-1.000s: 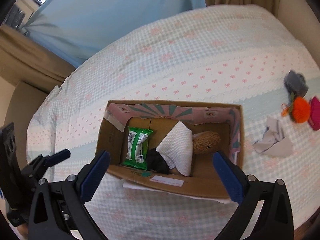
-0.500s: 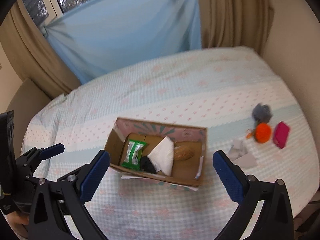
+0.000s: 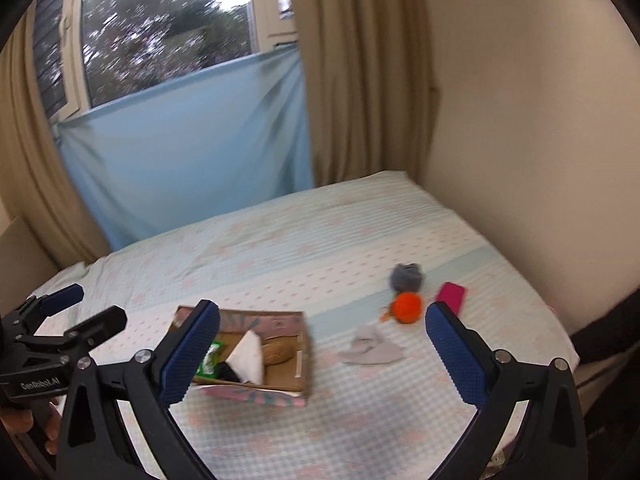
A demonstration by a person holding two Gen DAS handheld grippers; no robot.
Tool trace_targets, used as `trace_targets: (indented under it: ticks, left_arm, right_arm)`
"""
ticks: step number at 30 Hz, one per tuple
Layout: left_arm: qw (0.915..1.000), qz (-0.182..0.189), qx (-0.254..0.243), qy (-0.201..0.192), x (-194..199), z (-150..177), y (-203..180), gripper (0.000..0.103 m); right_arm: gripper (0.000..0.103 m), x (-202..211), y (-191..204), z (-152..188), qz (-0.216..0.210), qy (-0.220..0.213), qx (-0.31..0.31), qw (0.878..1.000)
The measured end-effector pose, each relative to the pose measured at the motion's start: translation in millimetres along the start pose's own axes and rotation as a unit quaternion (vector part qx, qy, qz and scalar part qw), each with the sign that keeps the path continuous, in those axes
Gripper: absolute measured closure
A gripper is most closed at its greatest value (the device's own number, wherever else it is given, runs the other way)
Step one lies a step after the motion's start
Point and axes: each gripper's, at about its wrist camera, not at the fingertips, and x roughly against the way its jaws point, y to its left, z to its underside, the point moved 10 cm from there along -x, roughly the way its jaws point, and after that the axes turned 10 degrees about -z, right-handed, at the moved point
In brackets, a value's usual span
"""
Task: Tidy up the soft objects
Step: 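Withdraw both tools from the box, then grasp the grey cloth with the left tool while the right grasps the orange pompom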
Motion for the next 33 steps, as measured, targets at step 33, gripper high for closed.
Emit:
trace_targets:
  ticks: [33]
  left_arm:
    - [0.9965, -0.044, -0.014, 0.070, -180, 18, -202, 0.000]
  right_arm:
    - [0.001, -132, -192, 6, -0.073, 0.072, 0.076, 0.992]
